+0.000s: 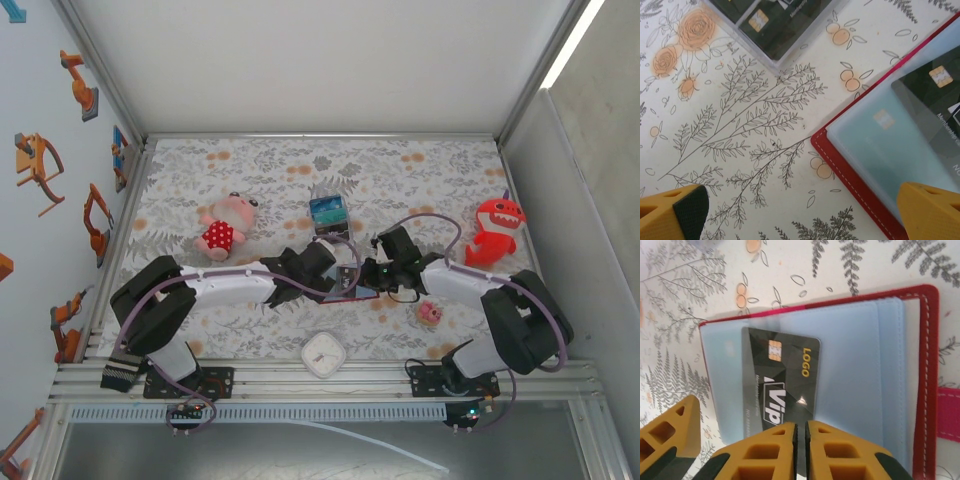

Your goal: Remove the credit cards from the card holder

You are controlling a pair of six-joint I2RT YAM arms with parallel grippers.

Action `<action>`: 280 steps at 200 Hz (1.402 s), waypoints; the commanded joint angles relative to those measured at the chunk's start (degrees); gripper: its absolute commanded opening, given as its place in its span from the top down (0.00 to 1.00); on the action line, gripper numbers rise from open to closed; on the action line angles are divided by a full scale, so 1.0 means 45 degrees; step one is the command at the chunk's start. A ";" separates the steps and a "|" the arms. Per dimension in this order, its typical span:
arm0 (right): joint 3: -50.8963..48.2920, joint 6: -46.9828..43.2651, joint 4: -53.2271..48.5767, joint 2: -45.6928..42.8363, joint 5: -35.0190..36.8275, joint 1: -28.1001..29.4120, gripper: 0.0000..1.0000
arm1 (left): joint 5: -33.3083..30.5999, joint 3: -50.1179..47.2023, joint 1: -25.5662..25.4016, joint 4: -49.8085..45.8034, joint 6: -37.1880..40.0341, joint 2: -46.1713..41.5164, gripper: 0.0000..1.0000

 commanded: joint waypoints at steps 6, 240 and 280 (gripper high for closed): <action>-0.0329 0.0608 0.0707 -0.0282 -0.0265 -0.0082 0.81 | -0.0080 0.0503 -0.0044 0.0046 0.0333 0.0251 0.03; -0.1119 0.1646 0.3206 0.1317 -0.0979 -0.0082 0.71 | -0.0524 0.0441 -0.0022 -0.0751 0.0448 0.1761 0.03; -0.1050 0.1538 0.3203 0.0855 -0.1066 -0.0093 0.83 | -0.0492 0.0371 -0.0025 -0.0764 0.0340 0.1712 0.03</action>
